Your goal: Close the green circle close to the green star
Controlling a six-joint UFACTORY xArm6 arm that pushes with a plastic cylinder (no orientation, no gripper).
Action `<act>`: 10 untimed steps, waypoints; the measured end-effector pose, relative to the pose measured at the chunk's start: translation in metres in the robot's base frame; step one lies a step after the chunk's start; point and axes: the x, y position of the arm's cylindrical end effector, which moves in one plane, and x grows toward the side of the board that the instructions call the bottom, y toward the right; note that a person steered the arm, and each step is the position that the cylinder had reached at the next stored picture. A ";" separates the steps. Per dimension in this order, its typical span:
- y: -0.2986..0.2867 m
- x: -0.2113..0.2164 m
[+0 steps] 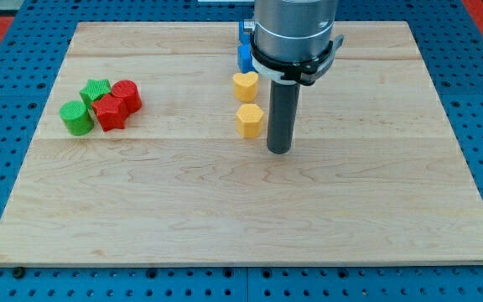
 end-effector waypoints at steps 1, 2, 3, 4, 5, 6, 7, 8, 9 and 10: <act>-0.011 0.008; -0.048 0.018; -0.096 0.030; -0.153 0.035; -0.208 0.035; -0.249 0.019; -0.275 -0.006; -0.284 -0.019; -0.284 -0.024; -0.283 -0.024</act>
